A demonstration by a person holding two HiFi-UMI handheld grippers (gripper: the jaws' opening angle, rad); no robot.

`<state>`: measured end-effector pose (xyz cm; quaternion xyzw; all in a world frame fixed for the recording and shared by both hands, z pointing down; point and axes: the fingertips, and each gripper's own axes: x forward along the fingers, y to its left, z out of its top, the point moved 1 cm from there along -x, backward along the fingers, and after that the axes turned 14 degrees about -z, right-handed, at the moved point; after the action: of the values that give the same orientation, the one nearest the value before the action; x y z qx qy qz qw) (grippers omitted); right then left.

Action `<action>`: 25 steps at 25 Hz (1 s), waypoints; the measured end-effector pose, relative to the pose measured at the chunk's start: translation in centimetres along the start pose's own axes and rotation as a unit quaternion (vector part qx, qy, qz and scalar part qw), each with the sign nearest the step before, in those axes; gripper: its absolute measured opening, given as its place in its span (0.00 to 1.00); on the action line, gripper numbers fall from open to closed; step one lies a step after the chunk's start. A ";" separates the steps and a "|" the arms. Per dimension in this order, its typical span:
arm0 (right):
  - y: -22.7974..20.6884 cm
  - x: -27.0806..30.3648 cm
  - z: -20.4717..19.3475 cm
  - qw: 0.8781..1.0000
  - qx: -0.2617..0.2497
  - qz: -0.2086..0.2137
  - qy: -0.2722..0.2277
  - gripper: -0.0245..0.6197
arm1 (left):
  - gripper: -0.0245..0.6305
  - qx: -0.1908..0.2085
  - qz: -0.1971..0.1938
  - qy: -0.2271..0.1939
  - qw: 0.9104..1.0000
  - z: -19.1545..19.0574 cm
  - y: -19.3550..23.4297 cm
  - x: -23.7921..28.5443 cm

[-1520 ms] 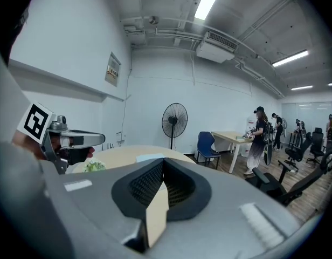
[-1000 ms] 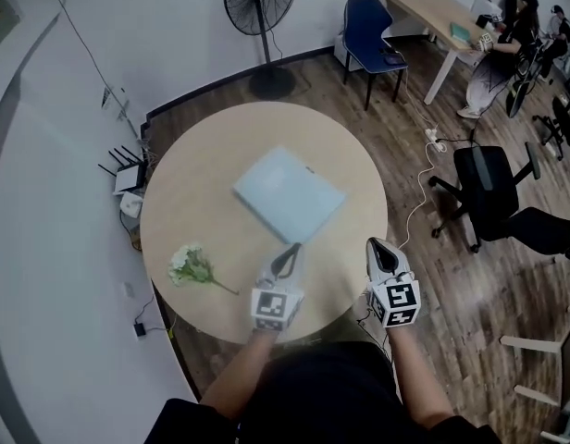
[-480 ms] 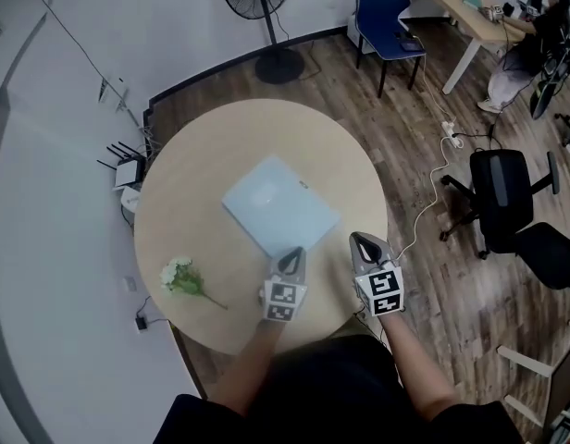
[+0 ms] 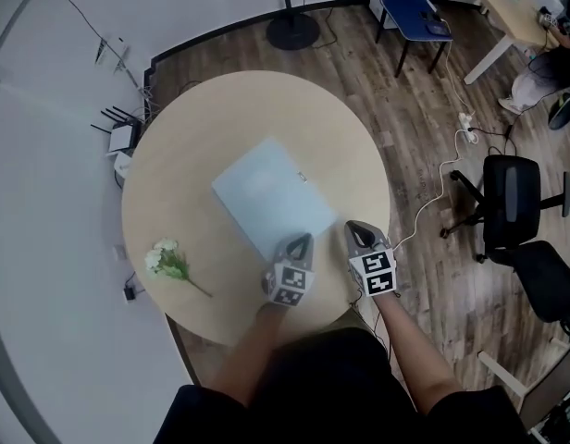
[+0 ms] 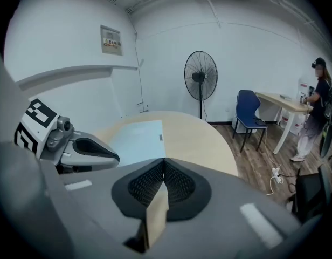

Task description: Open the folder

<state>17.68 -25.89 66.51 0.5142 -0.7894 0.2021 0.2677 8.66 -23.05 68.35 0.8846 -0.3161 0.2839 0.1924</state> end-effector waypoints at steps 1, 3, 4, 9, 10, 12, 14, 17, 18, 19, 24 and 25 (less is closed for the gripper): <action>-0.1 1.0 -0.3 1.000 0.000 0.009 0.008 0.04 | 0.05 -0.003 -0.001 0.003 1.000 -0.1 0.2 0.6; -0.3 3.0 -0.7 0.999 -0.002 0.030 0.028 0.07 | 0.05 -0.009 -0.010 0.008 1.000 -0.5 0.4 1.8; -0.3 3.9 -0.9 0.998 -0.004 0.042 0.038 0.11 | 0.12 -0.012 -0.017 0.010 1.000 -0.6 0.5 2.4; -0.9 7.4 -2.6 0.993 -0.013 0.080 0.083 0.14 | 0.16 0.006 -0.030 0.031 0.999 -0.5 0.6 4.7; -1.1 8.0 -3.1 0.992 -0.014 0.083 0.091 0.14 | 0.17 0.009 -0.031 0.036 0.999 -0.6 0.6 5.1; -1.3 8.9 -3.8 0.990 -0.014 0.088 0.105 0.14 | 0.18 0.013 -0.035 0.044 0.998 -0.7 0.7 5.9; -1.4 9.4 -4.4 0.989 -0.007 0.097 0.115 0.14 | 0.18 0.019 -0.037 0.051 0.998 -0.7 0.6 6.5; -1.5 9.7 -4.7 0.987 0.008 0.112 0.118 0.15 | 0.22 0.028 -0.032 0.059 0.997 -0.7 0.5 7.4; -1.4 9.8 -4.7 0.986 0.011 0.116 0.116 0.15 | 0.24 0.031 -0.030 0.063 0.997 -0.7 0.6 7.7; -1.4 10.0 -4.6 0.986 0.011 0.119 0.115 0.15 | 0.25 0.035 -0.028 0.067 0.997 -0.6 0.6 8.0; -1.4 10.1 -4.4 0.985 0.008 0.131 0.115 0.15 | 0.30 0.073 -0.018 0.096 0.993 -0.3 0.5 9.2; -1.4 10.1 -4.4 0.984 0.005 0.133 0.115 0.16 | 0.30 0.081 -0.015 0.103 0.991 -0.3 0.5 9.3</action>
<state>16.58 -30.92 76.32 0.3790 -0.8137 0.2976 0.3250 14.15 -27.47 74.49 0.8679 -0.2570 0.3956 0.1555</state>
